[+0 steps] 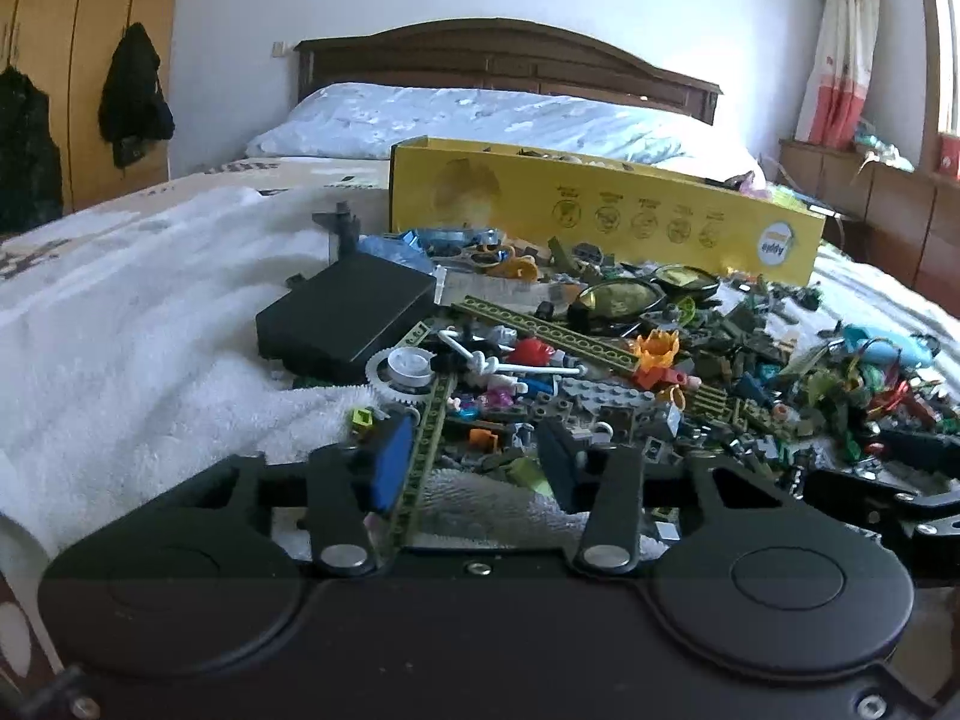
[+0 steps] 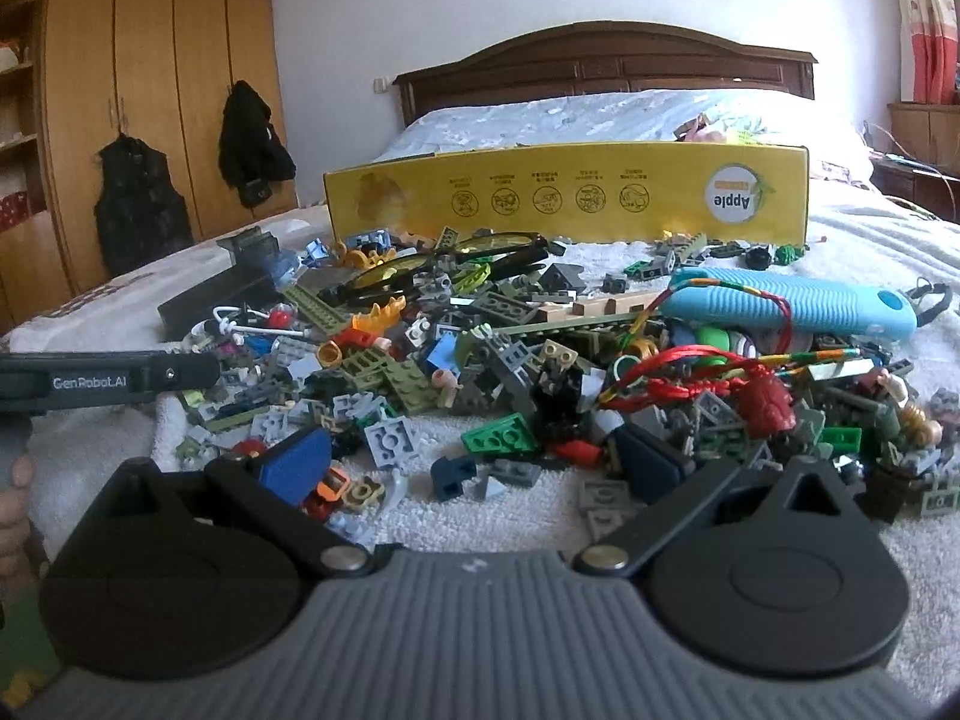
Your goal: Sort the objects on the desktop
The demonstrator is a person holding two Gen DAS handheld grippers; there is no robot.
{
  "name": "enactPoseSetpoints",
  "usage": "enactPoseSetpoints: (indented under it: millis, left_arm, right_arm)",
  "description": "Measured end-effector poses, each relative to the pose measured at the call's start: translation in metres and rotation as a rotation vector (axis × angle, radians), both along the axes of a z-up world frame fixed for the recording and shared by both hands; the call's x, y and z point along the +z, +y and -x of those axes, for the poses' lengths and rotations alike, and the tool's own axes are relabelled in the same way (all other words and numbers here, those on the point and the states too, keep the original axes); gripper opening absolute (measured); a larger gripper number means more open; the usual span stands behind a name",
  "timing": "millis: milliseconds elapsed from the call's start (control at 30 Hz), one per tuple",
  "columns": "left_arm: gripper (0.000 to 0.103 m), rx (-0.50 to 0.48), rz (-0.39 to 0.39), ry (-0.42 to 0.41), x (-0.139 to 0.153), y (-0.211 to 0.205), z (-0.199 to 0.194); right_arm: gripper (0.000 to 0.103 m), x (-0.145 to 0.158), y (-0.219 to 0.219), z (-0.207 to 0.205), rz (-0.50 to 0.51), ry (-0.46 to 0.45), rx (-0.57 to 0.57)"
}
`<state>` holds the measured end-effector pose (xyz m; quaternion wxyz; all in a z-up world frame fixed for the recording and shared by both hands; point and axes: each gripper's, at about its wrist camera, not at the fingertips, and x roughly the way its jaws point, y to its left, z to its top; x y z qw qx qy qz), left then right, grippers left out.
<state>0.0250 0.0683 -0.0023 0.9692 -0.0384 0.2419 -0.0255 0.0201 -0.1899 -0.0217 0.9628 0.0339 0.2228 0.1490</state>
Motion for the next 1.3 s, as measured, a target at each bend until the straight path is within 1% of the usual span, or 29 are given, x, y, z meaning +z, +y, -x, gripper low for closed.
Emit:
enactPoseSetpoints:
  millis: [33,67,100,200,267,300,333,400,467,500,533,567,600,633,733,867,933,967,1100,1200,1267,1300]
  left_arm:
    - [0.029,-0.004,0.003,-0.001,0.001,0.002,0.001]
    - [0.026,-0.006,0.004,-0.002,0.001,0.003,0.003]
    - [0.019,-0.008,0.008,-0.002,0.002,0.004,0.004]
    - [0.015,-0.008,0.026,0.000,0.003,0.010,0.008]
    - [0.016,-0.007,0.038,0.005,0.001,0.012,0.008]
    - [0.019,-0.005,0.042,0.009,0.000,0.013,0.007]
    - [0.027,-0.006,0.049,0.016,-0.002,0.013,0.005]
    - [0.033,-0.012,0.065,0.028,-0.006,0.012,0.002]
    - [0.032,-0.008,0.053,0.020,-0.008,0.009,0.000]
    - [0.024,-0.006,0.044,0.015,-0.008,0.008,0.000]
    - [0.021,0.005,0.032,0.013,-0.007,0.008,0.000]
    - [0.021,0.003,0.035,0.013,-0.005,0.009,0.000]
    - [0.016,0.003,0.053,0.015,-0.004,0.011,0.000]
    - [0.017,0.006,0.066,0.013,-0.002,0.013,0.001]
    - [0.014,-0.003,0.078,0.003,0.004,0.014,0.002]
    - [0.014,-0.024,0.071,-0.011,0.010,0.010,0.004]
    - [0.014,-0.036,0.070,-0.013,0.012,0.007,0.004]
    - [0.014,-0.040,0.071,-0.015,0.012,0.006,0.005]
    - [0.014,-0.062,0.083,-0.023,0.017,-0.001,0.006]
    - [0.014,-0.076,0.074,-0.030,0.021,-0.006,0.006]
    - [0.014,-0.078,0.071,-0.029,0.022,-0.008,0.005]
    - [0.014,-0.078,0.073,-0.027,0.023,-0.009,0.005]
  right_arm:
    - [0.103,0.000,0.000,0.000,-0.004,0.000,0.001]
    - [0.103,0.000,-0.001,0.000,-0.005,0.000,0.001]
    - [0.103,0.000,-0.001,0.000,-0.003,0.000,0.001]
    - [0.103,0.001,-0.001,0.000,-0.001,-0.002,-0.002]
    - [0.103,0.004,-0.001,0.002,0.005,-0.012,-0.009]
    - [0.103,0.008,-0.001,0.004,0.005,-0.031,-0.010]
    - [0.103,0.011,-0.001,0.006,0.005,-0.052,-0.013]
    - [0.098,0.019,-0.001,0.007,0.016,-0.087,-0.017]
    - [0.081,0.025,0.000,0.003,0.028,-0.102,-0.023]
    - [0.076,0.027,0.000,0.000,0.035,-0.099,-0.027]
    - [0.066,0.028,0.000,-0.005,0.041,-0.093,-0.029]
    - [0.059,0.029,-0.001,-0.008,0.043,-0.086,-0.031]
    - [0.057,0.029,-0.001,-0.012,0.044,-0.078,-0.035]
    - [0.055,0.029,-0.002,-0.014,0.042,-0.076,-0.036]
    - [0.055,0.030,-0.001,-0.019,0.049,-0.068,-0.028]
    - [0.056,0.042,0.004,-0.006,0.089,-0.144,-0.042]
    - [0.056,0.047,0.007,-0.002,0.139,-0.145,-0.040]
    - [0.056,0.047,0.007,0.001,0.147,-0.148,-0.035]
    - [0.055,0.044,0.008,-0.009,0.129,-0.096,0.026]
    - [0.045,0.035,0.009,-0.026,0.120,-0.041,0.033]
    - [0.032,0.028,0.009,-0.036,0.128,-0.004,0.034]
    - [0.032,0.025,0.008,-0.038,0.130,0.008,0.034]
